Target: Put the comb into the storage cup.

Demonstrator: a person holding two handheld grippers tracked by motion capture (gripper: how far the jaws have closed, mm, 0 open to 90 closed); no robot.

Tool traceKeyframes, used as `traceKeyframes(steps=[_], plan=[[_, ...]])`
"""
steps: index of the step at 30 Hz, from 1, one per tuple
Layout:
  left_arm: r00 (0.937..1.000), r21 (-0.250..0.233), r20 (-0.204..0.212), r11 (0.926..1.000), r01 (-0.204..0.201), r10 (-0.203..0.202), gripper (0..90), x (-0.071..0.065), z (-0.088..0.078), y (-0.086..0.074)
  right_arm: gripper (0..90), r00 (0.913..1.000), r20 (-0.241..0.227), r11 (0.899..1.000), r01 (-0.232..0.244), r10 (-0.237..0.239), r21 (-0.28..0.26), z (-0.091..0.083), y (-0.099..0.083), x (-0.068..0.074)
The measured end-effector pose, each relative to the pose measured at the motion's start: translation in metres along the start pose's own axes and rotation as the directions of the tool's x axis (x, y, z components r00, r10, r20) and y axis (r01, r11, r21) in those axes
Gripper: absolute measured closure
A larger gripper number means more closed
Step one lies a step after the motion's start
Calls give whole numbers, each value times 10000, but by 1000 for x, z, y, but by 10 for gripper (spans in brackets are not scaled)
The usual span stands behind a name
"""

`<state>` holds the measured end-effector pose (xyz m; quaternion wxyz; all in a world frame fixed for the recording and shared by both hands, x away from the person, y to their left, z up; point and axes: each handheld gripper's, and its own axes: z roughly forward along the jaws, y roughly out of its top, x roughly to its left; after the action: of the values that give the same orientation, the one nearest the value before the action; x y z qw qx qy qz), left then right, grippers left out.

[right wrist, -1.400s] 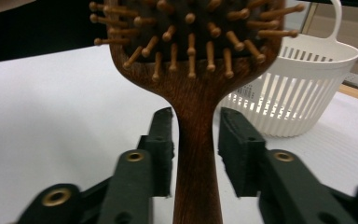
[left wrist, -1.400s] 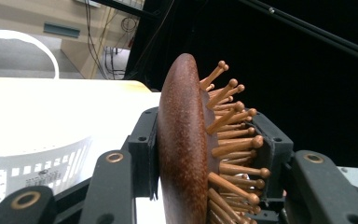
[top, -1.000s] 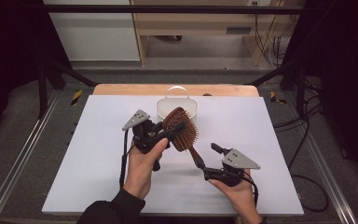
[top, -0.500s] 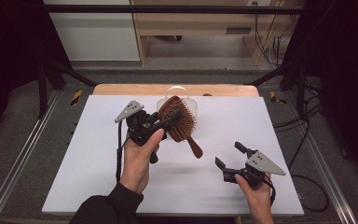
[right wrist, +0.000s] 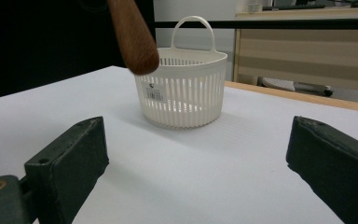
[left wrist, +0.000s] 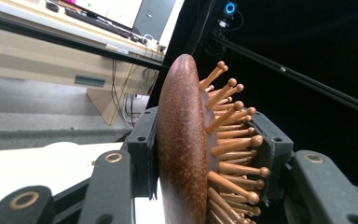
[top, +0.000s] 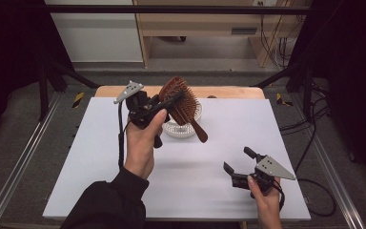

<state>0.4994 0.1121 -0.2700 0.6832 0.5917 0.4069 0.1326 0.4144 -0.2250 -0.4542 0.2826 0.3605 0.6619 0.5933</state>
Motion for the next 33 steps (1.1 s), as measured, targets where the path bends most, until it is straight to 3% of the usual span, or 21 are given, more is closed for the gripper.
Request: traceKeyframes(steps=[5,14,24,33], plan=[[9995,-148,-252,9998,-166,163,512,3,10,12,52,9998,122,9999,139,-139,-24,2,-2,1],[9988,-494,-487,9987,-81,57,511,11,27,25,48,10000,-11,10000,90,-90,-30,3,-4,2],[9967,-524,-780,9983,-275,233,511,22,49,25,45,10000,3,10000,-60,60,-7,4,-4,1],[9945,-612,-1021,9977,-286,222,511,33,52,25,44,9999,-49,10000,-95,95,-31,4,-3,0]])
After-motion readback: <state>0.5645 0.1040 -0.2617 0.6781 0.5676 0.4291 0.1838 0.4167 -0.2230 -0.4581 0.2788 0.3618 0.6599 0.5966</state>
